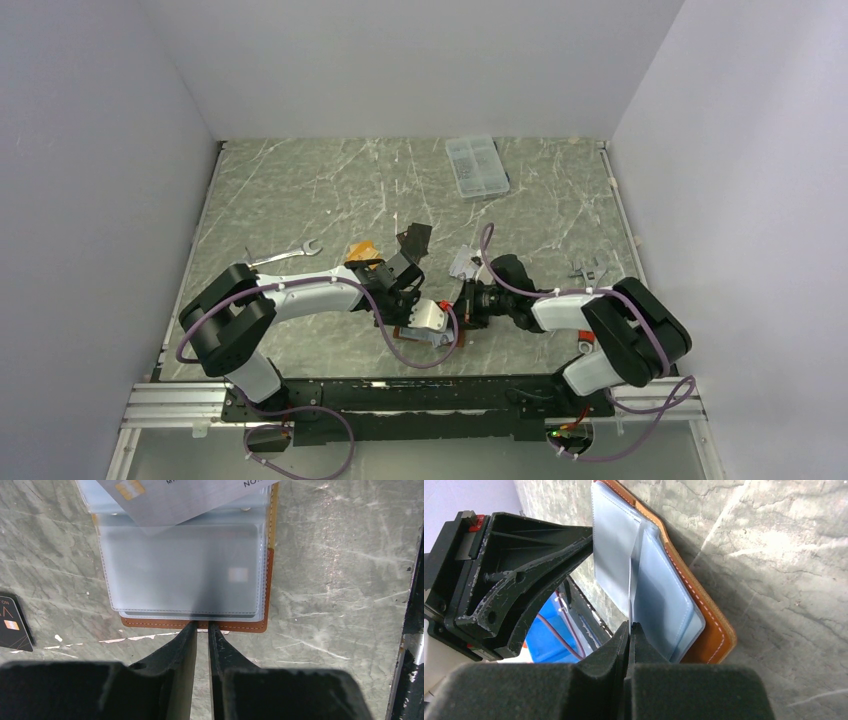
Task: Put the credit cards into the card holder
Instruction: Insert the credit card into the card holder.
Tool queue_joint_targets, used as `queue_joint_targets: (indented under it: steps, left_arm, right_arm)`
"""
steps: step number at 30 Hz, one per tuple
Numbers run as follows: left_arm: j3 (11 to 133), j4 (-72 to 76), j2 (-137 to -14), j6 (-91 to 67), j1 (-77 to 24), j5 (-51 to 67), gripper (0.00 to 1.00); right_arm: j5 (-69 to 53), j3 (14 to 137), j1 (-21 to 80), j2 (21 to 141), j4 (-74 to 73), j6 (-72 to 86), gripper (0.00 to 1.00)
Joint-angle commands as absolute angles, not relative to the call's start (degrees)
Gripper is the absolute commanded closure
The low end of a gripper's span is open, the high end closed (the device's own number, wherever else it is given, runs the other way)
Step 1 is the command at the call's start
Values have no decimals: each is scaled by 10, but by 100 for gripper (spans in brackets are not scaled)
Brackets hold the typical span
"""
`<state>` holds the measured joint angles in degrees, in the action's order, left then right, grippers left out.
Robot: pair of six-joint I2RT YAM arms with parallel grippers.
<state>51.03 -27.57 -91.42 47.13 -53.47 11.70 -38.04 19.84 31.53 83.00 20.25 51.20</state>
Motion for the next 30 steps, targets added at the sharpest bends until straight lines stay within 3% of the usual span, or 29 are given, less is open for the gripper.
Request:
queue_joint_targets:
  steps: [1,30]
  left_arm:
    - [515,-290,-905,475,-539,132,81]
    - [521,-301,-921,481,-540,161,83]
  right_arm:
    - [-392,199,316,849,248,508,100]
    - [-295,215,333,892,286,531,100]
